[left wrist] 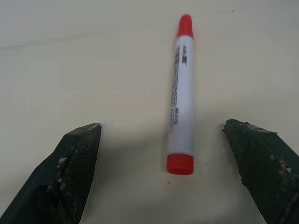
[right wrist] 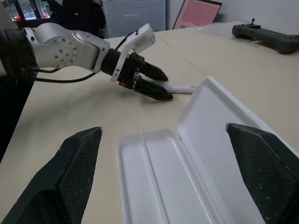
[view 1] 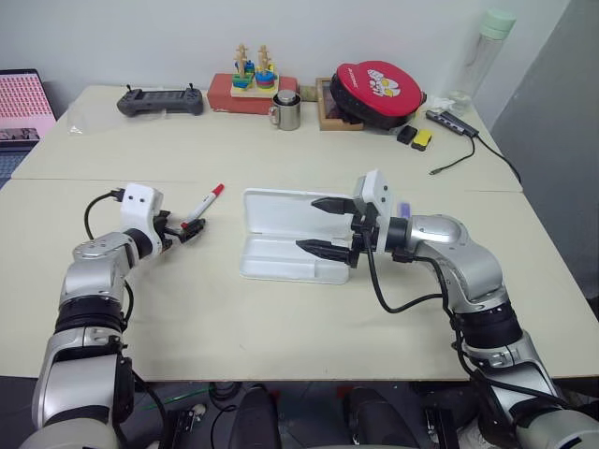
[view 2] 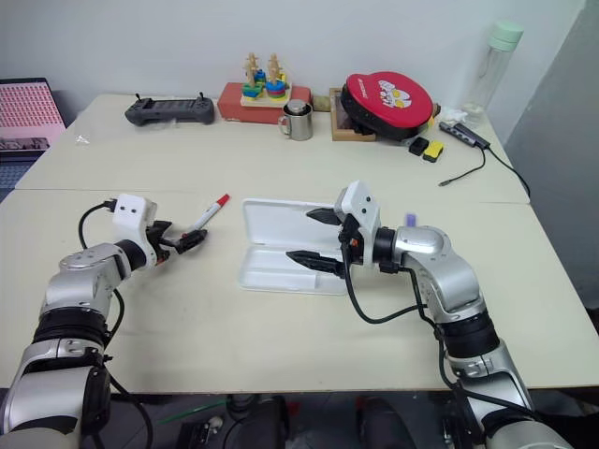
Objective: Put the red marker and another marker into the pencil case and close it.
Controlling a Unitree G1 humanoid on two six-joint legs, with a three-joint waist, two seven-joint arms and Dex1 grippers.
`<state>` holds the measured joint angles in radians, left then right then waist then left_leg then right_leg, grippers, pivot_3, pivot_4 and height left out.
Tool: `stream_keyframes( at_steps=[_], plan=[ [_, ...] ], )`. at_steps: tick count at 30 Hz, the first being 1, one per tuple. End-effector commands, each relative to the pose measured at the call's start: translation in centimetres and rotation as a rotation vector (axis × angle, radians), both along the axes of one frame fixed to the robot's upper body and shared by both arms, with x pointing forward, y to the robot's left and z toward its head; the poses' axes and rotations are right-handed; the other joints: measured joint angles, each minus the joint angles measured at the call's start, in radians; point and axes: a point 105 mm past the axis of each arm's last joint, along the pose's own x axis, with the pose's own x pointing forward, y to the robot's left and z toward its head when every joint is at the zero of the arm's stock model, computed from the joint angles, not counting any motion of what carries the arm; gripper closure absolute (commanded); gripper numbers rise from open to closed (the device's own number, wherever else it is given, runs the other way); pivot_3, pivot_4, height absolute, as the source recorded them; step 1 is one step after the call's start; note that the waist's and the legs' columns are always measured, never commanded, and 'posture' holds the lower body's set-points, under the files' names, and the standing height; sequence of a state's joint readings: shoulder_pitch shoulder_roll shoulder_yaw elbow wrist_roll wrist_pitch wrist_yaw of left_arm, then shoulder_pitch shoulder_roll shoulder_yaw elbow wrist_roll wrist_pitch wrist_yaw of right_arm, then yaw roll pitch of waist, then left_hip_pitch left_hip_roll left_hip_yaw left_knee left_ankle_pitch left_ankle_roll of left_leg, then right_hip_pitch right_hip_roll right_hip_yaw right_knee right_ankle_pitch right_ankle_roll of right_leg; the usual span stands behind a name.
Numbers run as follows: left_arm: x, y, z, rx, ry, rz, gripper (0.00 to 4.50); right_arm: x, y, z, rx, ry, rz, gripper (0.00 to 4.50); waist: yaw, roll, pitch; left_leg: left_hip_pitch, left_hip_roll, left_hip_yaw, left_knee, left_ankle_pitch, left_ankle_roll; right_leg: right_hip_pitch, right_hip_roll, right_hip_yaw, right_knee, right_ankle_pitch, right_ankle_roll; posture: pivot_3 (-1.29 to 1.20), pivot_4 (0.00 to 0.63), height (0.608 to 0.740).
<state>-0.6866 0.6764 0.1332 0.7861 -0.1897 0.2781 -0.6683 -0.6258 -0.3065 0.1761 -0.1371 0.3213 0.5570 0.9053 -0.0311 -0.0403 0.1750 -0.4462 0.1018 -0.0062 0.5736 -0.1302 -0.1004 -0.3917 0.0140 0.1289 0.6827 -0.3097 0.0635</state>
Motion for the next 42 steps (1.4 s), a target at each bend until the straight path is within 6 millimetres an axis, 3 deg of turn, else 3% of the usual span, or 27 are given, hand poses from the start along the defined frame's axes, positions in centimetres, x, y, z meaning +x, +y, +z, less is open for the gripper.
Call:
stream_keyframes(
  at_steps=[1,22,31,32,33,34,36,38,42],
  plan=[
    [0.3,-0.8,-0.4,0.036,0.018,-0.051,0.00,-0.3,-0.1,2.4,0.067,-0.067,-0.013,0.03,0.000,0.000,0.000,0.000,0.000,-0.001,0.000,0.000,0.000,0.000,0.000,-0.001,0.000,0.000,0.000,0.00,0.150,0.740],
    [0.6,-0.2,-0.3,-0.004,-0.033,0.012,3.97,0.1,-0.8,3.2,0.093,-0.075,-0.036,0.00,0.000,0.000,0.000,0.000,0.000,-0.004,0.002,0.000,0.000,0.002,0.000,-0.003,0.000,0.000,0.000,0.00,0.150,0.740],
    [1.0,-0.3,1.0,0.004,-0.124,0.024,4.05,0.2,-1.7,3.6,0.099,-0.082,-0.041,0.00,0.000,0.000,0.000,0.000,0.000,-0.005,0.002,0.000,0.000,0.002,0.000,-0.003,0.001,0.000,0.000,0.00,0.150,0.740],
    [1.3,-0.7,2.7,-0.004,-0.204,0.009,4.05,0.2,-2.1,3.8,0.104,-0.083,-0.049,0.00,0.000,0.000,0.000,0.000,0.000,-0.005,0.002,0.000,0.000,0.002,0.000,-0.003,0.001,0.000,0.000,0.00,0.150,0.740],
    [1.5,-2.7,7.0,-0.075,-0.378,-0.088,4.05,0.3,-3.0,4.5,0.117,-0.096,-0.066,0.00,0.001,0.000,0.000,0.000,0.000,-0.005,0.002,0.000,0.000,0.002,0.000,-0.003,0.001,0.000,0.000,0.00,0.150,0.740],
    [1.0,-4.1,10.1,-0.121,-0.502,-0.165,4.05,0.3,-3.7,4.9,0.126,-0.105,-0.078,0.00,0.005,0.000,0.000,-0.001,0.000,-0.005,0.002,0.000,0.000,0.002,0.000,-0.004,0.001,0.000,0.000,0.00,0.150,0.740],
    [-1.3,-8.3,15.7,-0.219,-0.676,-0.418,4.05,0.0,-5.5,5.9,0.143,-0.109,-0.099,0.00,0.020,-0.001,0.001,-0.007,0.000,-0.009,0.003,0.001,-0.001,0.001,0.000,-0.007,0.000,0.000,0.000,0.00,0.150,0.740],
    [-3.3,-11.1,17.8,-0.245,-0.715,-0.601,4.05,-0.5,-6.6,6.4,0.156,-0.108,-0.109,0.00,0.027,-0.001,0.001,-0.008,-0.001,-0.010,0.003,0.001,-0.001,0.001,0.000,-0.008,-0.001,0.000,0.000,0.00,0.150,0.740],
    [-5.2,-14.6,18.2,-0.169,-0.648,-0.846,4.05,-1.3,-8.4,6.3,0.139,-0.107,-0.139,0.00,0.023,0.006,-0.003,-0.004,-0.001,-0.009,0.002,0.001,-0.001,0.004,0.000,-0.008,-0.001,0.000,-0.001,0.00,0.150,0.740]
  ],
)
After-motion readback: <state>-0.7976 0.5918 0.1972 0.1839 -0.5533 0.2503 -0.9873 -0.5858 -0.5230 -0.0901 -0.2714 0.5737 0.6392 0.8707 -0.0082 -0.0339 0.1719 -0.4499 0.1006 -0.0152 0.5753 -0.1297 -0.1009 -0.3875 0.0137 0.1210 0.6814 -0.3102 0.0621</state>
